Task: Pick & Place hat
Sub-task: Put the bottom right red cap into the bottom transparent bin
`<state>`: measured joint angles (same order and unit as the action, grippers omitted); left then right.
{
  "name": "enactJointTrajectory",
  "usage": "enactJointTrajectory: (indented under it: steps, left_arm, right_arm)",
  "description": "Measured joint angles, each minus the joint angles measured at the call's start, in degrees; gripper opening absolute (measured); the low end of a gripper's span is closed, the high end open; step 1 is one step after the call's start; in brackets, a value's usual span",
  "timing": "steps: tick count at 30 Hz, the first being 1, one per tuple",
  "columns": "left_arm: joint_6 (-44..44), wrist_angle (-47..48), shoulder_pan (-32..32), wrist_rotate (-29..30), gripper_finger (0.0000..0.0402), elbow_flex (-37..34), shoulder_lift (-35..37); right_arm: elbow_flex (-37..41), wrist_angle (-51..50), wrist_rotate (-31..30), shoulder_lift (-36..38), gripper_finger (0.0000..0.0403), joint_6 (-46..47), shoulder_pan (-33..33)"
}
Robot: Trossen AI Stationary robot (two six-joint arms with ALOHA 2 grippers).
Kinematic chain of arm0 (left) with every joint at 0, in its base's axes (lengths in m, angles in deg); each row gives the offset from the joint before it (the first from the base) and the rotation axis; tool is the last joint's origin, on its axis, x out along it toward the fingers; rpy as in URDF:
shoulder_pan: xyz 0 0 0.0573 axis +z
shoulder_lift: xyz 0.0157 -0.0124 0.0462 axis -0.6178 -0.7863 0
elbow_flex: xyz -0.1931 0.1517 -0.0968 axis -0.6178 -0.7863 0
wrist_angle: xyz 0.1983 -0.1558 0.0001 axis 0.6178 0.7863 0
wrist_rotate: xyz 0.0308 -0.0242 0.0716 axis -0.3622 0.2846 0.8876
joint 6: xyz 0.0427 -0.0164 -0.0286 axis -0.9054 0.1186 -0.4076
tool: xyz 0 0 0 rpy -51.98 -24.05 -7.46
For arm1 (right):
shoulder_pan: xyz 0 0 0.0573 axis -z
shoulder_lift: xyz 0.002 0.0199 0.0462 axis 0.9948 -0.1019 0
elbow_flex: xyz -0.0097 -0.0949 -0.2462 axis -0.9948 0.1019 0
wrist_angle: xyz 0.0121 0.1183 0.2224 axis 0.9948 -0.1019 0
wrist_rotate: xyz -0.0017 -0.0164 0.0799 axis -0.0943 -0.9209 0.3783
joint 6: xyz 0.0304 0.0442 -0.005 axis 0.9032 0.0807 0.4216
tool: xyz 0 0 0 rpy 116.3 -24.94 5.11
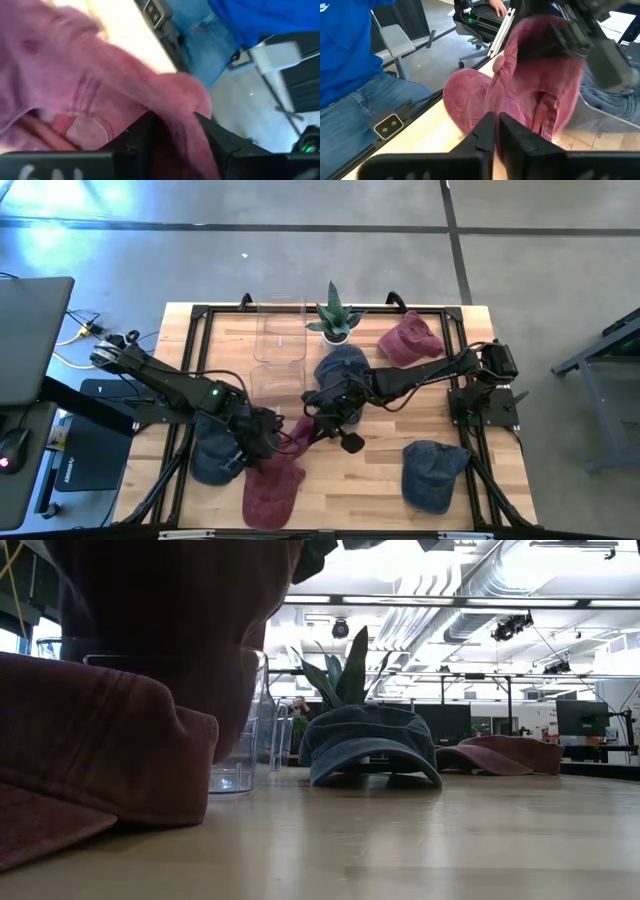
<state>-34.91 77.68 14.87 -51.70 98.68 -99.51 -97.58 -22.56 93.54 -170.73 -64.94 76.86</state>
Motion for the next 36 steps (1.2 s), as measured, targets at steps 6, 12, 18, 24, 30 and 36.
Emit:
enactJointTrajectory:
  steps: [6,12,18,24,30,36]
  left_arm:
    - [-0.23,6.21,0.0,3.64,0.0072,0.0,0.76]
    - [1.72,7.5,0.0,4.72,0.0042,-0.02,0.7]
    - [5.61,3.81,0.0,3.46,0.0053,-0.02,0.7]
    - [10.36,3.11,0.04,-0.16,0.0112,-0.01,0.7]
    - [11.44,9.92,0.02,-6.17,0.0163,2.93,0.7]
    - [8.93,18.65,0.02,1.25,0.0172,9.37,0.72]
  right_arm:
    - [-0.02,-1.4,0.02,0.0,0.0107,-0.82,-0.08]
    - [-0.02,-1.92,-0.26,0.0,0.0173,-2.92,-1.55]
    - [-0.02,-2.05,-0.29,0.0,0.019,-3.17,-3.68]
    - [-0.02,-5.67,-1.04,0.37,0.0183,-3.05,-4.13]
    - [-0.02,-9.63,-4.68,2.15,0.0172,-1.66,-4.13]
    - [-0.02,-11.56,-9.21,4.44,0.0159,-1.09,-4.48]
